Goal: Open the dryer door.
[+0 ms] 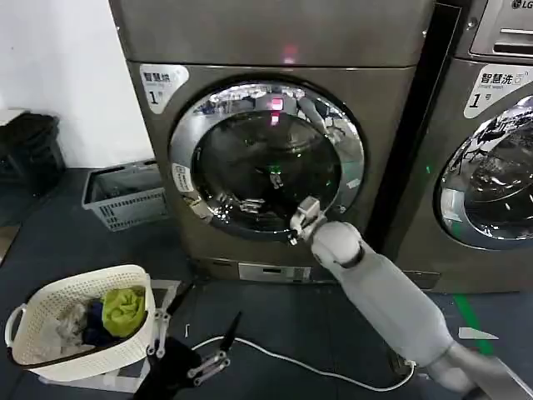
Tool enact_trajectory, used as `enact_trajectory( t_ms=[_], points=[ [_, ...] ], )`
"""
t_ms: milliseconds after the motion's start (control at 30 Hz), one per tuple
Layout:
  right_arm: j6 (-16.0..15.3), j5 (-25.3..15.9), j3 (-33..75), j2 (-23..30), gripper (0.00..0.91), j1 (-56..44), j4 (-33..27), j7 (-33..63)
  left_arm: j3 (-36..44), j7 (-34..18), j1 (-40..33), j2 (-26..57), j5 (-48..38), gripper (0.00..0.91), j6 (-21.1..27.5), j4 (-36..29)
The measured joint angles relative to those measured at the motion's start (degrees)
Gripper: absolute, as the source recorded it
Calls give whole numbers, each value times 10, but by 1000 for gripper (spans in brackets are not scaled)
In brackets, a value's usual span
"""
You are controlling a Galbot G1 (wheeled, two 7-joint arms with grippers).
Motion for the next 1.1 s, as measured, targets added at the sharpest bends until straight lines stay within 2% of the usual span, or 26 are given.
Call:
enact_trajectory(
  t_ms=[1100],
  points=[
    [22,-23,-38,134,907,71,-154,-42,-12,-3,10,-12,-3,907,-7,-11]
  ],
)
